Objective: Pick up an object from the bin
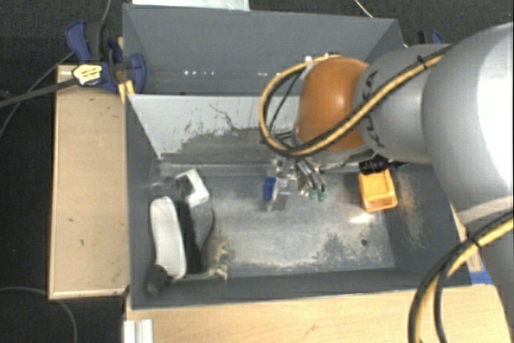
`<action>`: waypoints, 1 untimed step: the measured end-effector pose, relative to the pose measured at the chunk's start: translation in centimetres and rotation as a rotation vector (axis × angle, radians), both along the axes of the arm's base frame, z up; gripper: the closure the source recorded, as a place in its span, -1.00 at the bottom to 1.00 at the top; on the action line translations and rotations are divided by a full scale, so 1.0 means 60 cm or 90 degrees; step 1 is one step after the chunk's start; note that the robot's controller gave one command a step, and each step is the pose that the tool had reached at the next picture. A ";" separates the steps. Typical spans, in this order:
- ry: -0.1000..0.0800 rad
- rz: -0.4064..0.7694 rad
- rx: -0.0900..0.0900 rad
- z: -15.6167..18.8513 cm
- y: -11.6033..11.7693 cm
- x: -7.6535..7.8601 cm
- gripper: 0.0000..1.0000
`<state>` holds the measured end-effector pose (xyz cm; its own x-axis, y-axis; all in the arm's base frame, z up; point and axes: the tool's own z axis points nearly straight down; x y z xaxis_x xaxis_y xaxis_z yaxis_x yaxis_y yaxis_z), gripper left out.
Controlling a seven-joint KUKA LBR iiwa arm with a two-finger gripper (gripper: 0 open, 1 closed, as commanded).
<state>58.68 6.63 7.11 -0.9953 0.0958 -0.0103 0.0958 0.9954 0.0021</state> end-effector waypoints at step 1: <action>0.000 0.001 0.000 0.000 0.000 0.000 1.00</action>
Offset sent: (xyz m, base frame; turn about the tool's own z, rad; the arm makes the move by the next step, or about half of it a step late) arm 0.0039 0.0048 0.1344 -0.0371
